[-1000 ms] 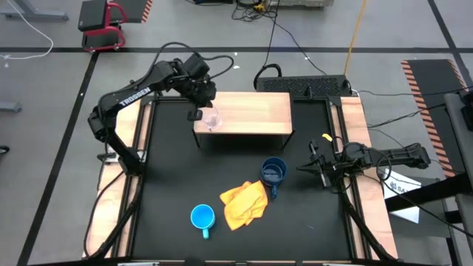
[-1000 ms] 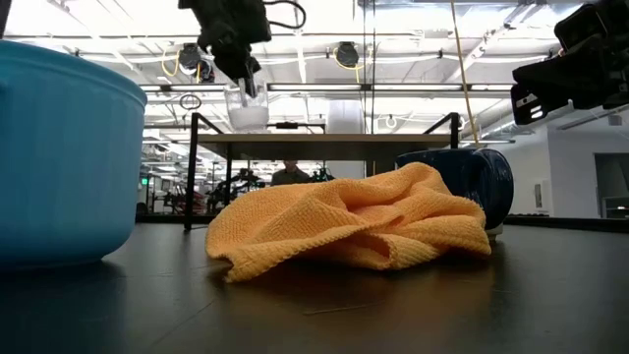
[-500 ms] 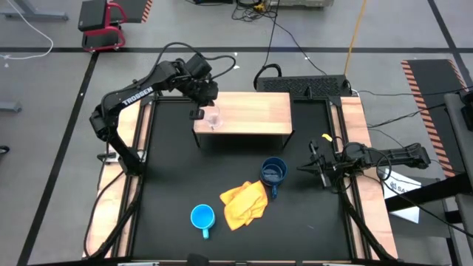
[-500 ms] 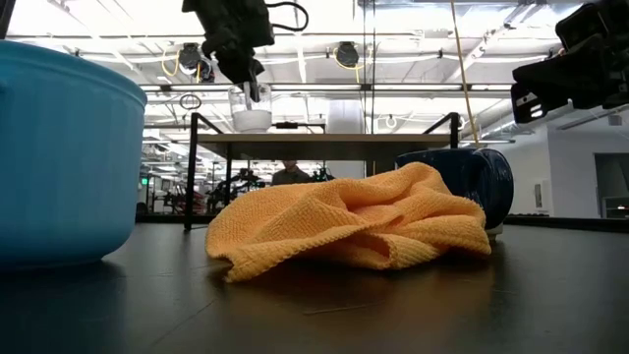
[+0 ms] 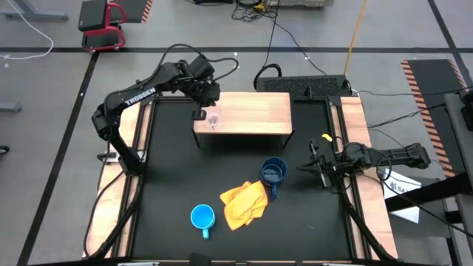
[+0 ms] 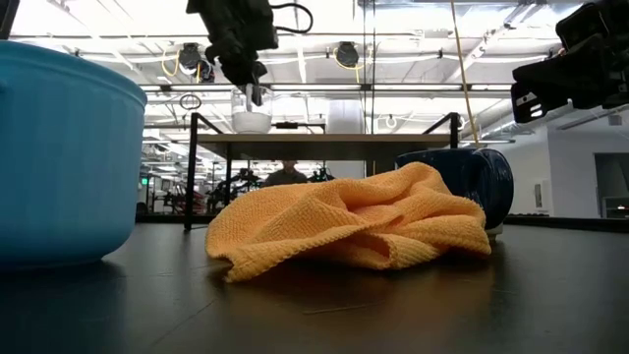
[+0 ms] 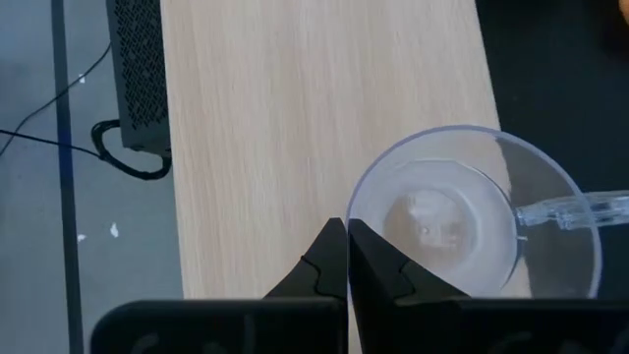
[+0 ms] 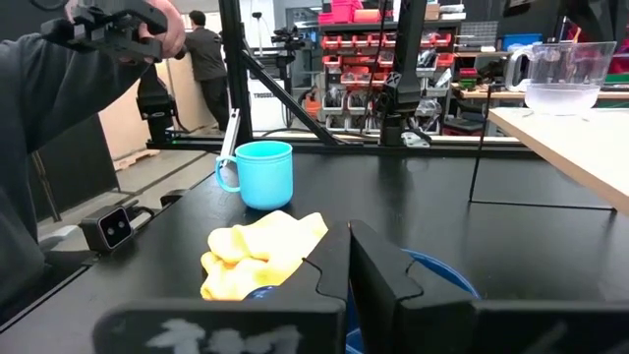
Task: Stack small to large cups/mugs on shelf
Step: Put the transparent mug on the shelf
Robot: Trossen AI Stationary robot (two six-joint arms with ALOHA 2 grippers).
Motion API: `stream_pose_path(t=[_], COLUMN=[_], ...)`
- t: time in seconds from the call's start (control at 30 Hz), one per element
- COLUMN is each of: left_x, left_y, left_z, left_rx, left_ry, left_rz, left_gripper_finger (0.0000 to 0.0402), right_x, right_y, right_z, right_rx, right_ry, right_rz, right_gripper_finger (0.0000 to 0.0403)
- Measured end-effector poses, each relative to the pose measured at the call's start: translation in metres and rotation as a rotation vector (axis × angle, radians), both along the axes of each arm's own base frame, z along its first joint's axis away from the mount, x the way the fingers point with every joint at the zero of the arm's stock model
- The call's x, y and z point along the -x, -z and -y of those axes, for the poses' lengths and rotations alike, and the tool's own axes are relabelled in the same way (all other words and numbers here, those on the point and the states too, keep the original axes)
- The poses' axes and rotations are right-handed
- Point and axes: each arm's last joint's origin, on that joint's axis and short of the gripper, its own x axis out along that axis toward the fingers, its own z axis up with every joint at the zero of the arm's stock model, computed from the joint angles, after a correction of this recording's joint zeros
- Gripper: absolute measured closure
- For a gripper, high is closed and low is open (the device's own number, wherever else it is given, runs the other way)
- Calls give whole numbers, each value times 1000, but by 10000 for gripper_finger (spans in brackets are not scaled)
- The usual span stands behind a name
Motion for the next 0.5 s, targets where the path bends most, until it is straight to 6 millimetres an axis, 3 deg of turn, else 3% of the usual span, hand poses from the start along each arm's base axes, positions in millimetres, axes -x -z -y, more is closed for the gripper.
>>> stream_pose_path(t=[0.5], left_x=[-4], left_y=[7], left_z=[-3], left_rx=[19], left_ry=[-20], left_rz=[-18], left_gripper_finger=[386], right_x=[0], right_y=[0], right_z=[0], right_rx=[-3], right_ry=[0], right_rz=[-1], right_gripper_finger=[403])
